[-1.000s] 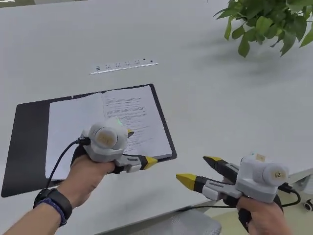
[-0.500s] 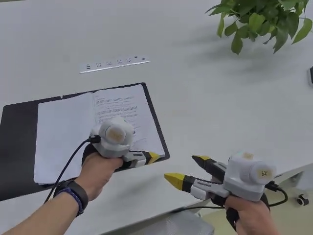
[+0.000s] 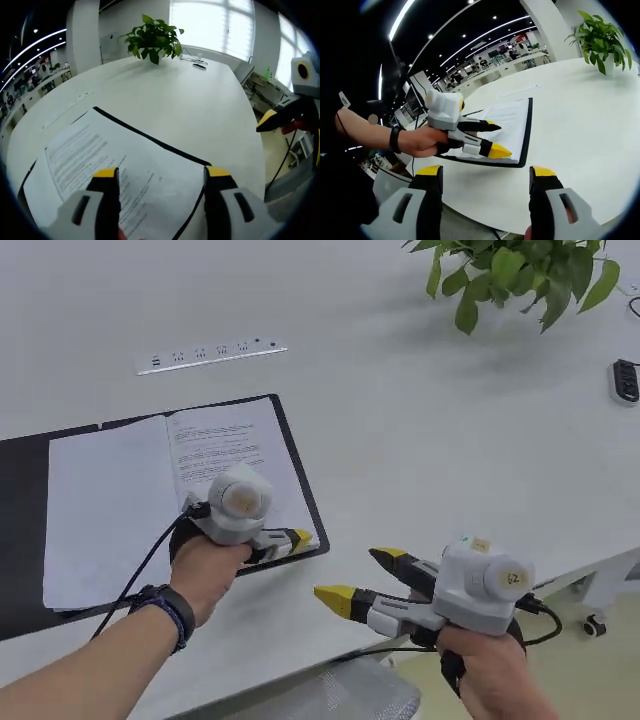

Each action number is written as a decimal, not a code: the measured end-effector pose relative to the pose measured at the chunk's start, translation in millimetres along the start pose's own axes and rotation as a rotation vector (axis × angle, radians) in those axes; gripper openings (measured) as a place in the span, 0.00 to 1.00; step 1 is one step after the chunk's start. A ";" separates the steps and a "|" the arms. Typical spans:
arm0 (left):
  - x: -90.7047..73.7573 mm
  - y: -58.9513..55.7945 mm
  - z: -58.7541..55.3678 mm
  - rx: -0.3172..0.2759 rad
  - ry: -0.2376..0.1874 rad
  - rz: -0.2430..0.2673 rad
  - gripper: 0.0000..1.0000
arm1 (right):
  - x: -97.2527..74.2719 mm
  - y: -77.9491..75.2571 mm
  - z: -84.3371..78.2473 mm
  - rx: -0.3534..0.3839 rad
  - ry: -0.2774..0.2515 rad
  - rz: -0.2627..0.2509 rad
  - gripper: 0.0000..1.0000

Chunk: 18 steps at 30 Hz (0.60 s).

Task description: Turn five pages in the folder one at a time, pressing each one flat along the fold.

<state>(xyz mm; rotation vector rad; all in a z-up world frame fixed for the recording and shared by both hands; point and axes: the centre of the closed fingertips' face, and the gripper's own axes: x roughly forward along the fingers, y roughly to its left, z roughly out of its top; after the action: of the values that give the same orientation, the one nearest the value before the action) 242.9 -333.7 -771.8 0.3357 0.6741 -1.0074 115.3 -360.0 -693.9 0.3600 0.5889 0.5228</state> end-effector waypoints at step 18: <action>1.7 8.2 -11.4 -0.002 0.027 -0.004 0.69 | 11.4 -4.8 -0.6 0.020 0.013 0.008 0.66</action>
<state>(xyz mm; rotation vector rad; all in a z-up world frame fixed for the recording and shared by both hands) 246.5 -324.4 -781.8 0.3466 0.7005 -1.0069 124.7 -357.5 -701.5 0.3783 0.6055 0.5279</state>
